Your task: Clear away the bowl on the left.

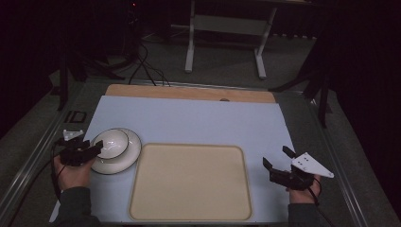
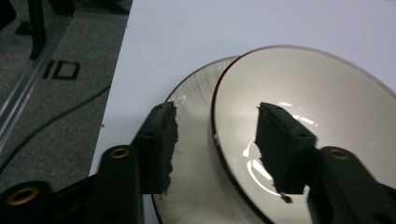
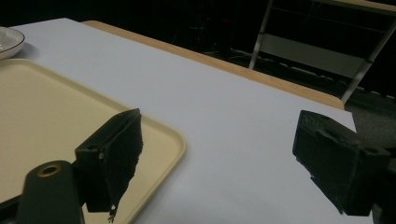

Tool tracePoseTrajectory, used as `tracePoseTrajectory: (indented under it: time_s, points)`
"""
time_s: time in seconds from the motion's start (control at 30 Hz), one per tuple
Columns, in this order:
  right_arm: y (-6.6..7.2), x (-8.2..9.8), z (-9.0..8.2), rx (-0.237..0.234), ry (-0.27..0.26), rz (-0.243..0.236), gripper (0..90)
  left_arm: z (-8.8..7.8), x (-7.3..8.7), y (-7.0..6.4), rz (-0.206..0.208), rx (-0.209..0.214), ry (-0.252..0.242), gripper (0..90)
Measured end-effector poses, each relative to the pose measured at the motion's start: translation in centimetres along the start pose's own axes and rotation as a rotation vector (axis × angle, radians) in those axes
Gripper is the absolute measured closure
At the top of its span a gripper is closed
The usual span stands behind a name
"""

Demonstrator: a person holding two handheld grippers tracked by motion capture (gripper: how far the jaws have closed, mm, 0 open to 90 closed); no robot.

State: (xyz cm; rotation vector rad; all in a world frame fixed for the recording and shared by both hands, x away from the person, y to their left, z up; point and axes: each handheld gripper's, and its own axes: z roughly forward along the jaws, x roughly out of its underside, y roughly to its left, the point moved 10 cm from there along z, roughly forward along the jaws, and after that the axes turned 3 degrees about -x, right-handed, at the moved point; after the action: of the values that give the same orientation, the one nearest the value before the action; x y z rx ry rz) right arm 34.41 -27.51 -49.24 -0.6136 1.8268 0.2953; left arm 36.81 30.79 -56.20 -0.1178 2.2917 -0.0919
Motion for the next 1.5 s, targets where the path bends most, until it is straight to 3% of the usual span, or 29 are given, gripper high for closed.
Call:
tracePoseTrajectory:
  time_s: [0.17, 0.63, 1.1, 1.27, 1.5]
  points:
    - [0.0, 0.0, 0.0, 0.001, -0.002, 0.001, 15.5, 0.3, 0.5, 0.2, -0.022, 0.011, 0.030, 58.9]
    - [0.0, 0.0, 0.0, -0.001, 0.000, 0.001, 15.4, 1.0, 1.2, -0.5, -0.001, 0.045, 0.089, 68.4]
    - [0.0, 0.1, 0.1, -0.003, 0.004, -0.002, 15.4, 1.2, 1.2, -0.5, -0.077, 0.079, 0.125, 72.1]
    - [-0.1, 0.1, 0.0, 0.000, 0.003, 0.004, 15.1, 1.5, 1.3, -0.6, -0.069, 0.066, 0.135, 71.6]
    - [-0.1, 0.1, 0.0, -0.002, 0.004, 0.007, 15.0, 1.7, 1.2, -0.6, -0.118, 0.104, 0.140, 73.4]
